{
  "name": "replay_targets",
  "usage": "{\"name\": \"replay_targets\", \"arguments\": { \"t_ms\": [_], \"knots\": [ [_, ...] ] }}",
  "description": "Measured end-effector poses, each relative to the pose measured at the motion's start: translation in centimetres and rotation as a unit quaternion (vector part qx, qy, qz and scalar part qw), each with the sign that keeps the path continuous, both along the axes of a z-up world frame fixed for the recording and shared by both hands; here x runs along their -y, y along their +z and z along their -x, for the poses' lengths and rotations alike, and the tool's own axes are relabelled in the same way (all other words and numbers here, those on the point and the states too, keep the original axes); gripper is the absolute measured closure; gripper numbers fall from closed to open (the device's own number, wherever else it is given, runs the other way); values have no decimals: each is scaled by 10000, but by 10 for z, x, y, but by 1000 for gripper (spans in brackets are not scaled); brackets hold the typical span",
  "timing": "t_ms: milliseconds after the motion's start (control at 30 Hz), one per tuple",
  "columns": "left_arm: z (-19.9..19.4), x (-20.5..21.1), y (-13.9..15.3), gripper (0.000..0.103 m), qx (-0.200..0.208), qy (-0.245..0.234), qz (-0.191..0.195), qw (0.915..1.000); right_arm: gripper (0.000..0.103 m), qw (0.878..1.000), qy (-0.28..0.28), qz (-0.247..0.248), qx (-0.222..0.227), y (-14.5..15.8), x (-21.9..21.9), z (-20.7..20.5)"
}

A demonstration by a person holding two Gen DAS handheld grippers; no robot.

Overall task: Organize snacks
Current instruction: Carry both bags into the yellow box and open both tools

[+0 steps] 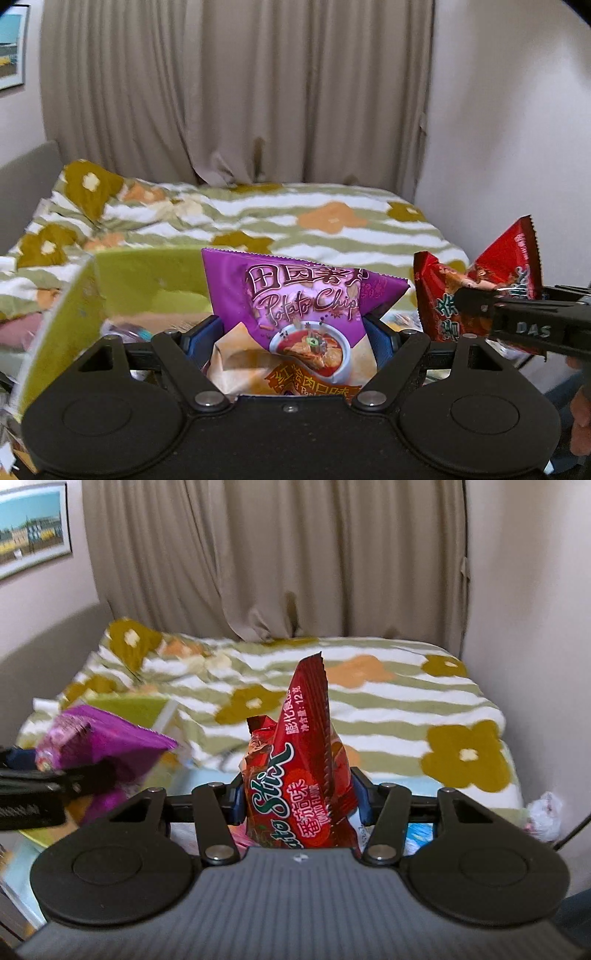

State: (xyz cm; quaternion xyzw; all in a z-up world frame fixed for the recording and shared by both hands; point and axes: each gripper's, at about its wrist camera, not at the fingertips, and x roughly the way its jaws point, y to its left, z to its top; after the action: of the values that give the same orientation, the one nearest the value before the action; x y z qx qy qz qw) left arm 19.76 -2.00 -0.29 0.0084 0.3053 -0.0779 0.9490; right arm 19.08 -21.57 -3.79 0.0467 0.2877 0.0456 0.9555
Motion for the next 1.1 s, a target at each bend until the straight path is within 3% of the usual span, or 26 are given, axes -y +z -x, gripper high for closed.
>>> {"name": "replay_targets", "arguments": {
  "t_ms": [267,500,733,833,900,1100],
  "knots": [
    [-6,-82,21,19,135,570,-70,9983,35,9974,495,-507,98,27,-72,-23],
    [-22,-144,2,19,-205,829,-169,9962,35,9933,740,-853,-256,15,-139,-48],
    [-41,-180,-41,18,-742,624,-356,9947,35,9922,647,-823,-683,-9,-188,-66],
    [-48,-187,-58,5,-988,447,-336,9935,35,9923,502,-781,-817,-19,-200,-67],
    [-46,-191,-61,0,-987,390,-291,9939,35,9925,395,-737,-892,-24,-205,-69],
    [-39,-195,-64,0,-1042,310,-265,9937,35,9919,277,-616,-1080,-33,-214,-65]
  ]
}}
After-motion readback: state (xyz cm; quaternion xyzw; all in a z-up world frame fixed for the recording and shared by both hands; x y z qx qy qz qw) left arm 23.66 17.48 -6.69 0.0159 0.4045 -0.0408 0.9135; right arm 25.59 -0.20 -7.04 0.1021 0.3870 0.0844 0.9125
